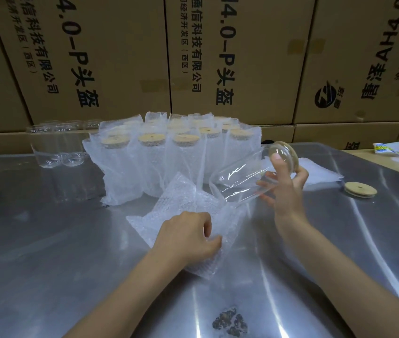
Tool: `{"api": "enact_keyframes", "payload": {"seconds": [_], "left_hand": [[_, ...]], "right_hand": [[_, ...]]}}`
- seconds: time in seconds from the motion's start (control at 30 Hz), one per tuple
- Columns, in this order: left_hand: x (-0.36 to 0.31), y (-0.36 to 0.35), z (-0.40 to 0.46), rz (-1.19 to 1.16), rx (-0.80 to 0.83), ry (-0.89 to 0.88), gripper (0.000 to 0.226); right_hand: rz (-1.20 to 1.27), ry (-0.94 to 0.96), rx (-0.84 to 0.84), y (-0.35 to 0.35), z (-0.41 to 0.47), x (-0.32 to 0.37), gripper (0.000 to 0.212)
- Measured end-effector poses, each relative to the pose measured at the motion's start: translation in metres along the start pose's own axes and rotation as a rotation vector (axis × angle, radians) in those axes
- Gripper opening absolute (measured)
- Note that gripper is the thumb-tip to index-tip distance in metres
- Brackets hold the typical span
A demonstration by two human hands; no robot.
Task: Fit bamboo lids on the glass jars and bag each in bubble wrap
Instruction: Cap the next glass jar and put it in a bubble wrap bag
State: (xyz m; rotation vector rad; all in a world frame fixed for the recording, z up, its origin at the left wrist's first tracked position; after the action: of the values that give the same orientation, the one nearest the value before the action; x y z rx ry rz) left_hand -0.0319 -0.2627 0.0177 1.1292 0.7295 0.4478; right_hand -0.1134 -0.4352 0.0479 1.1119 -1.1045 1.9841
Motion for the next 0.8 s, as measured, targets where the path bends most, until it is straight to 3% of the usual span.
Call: {"api": "enact_keyframes", "payload": {"seconds": [0.1,0.3,0.53,0.67,0.8], "left_hand": [[0.003,0.0,0.002,-0.173,0.034,0.063,0.019],[0.011,0.005,0.012,-0.768,-0.017,0.253,0.026],[0.011,0.01,0.016,-1.146,-0.123,0.345,0.03],[0.007,0.012,0.014,-1.26,-0.182,0.3,0.034],[0.0,0.014,0.006,-1.147,-0.269,0.136,0.023]], "right_hand": [[0.019,-0.001,0.053,-0.003,-0.007,0.0,0.059],[0.022,0.003,0.042,-0.003,-0.013,-0.004,0.058],[-0.039,-0.006,-0.026,-0.001,-0.011,-0.005,0.052],[-0.065,0.052,0.013,-0.002,-0.015,-0.006,0.047],[-0.079,0.082,0.064,-0.007,-0.021,-0.01,0.043]]}}
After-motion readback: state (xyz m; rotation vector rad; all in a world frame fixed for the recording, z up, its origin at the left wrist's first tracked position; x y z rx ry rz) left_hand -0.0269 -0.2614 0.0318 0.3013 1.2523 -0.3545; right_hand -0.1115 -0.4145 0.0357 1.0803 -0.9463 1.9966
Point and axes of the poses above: each hand's wrist, its own z-axis towards the middle knuckle, its own y-axis out of the back of the hand, x = y × z, the point moved 1 cm from there along z, towards the middle knuckle, and after that the axes turned 7 degrees about y, right-handed, at the moved point
